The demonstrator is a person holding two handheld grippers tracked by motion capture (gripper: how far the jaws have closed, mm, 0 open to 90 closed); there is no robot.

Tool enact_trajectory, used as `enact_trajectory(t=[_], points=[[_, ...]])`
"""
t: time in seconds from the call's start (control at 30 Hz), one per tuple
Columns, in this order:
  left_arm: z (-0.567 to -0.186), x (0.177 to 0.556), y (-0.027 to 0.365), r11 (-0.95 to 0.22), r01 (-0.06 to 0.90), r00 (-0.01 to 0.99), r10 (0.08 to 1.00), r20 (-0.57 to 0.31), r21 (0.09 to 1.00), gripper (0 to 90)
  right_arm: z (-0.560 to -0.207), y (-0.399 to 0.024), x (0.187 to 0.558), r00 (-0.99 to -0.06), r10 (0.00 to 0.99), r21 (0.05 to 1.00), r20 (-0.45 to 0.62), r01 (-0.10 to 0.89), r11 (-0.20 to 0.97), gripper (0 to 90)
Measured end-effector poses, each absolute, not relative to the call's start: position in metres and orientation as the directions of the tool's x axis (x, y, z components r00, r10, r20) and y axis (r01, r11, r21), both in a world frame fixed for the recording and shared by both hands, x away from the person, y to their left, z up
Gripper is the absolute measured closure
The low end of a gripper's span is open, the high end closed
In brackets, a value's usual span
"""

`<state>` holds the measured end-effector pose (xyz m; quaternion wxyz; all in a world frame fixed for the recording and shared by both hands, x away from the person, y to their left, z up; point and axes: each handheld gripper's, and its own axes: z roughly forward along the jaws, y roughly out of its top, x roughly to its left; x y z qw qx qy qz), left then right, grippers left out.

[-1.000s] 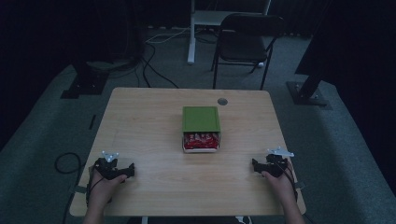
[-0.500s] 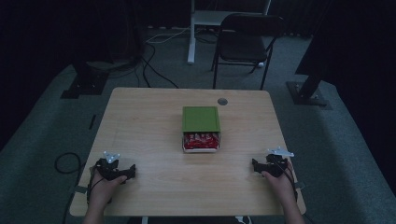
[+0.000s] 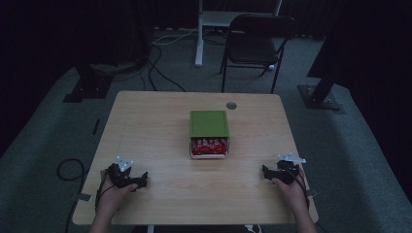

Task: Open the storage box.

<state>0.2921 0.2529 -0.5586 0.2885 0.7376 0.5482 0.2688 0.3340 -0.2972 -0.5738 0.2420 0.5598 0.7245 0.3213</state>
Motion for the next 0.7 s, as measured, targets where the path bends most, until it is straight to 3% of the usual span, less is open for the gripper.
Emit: enact_trajectory(t=[0.7], points=[[-0.538,0.287,0.203,-0.383,0.540,0.443,0.887,0.133,0.750,1.2,-0.574,-0.297,0.334,-0.256,0.967,0.737,0.009,0.656,0.167,11.8]])
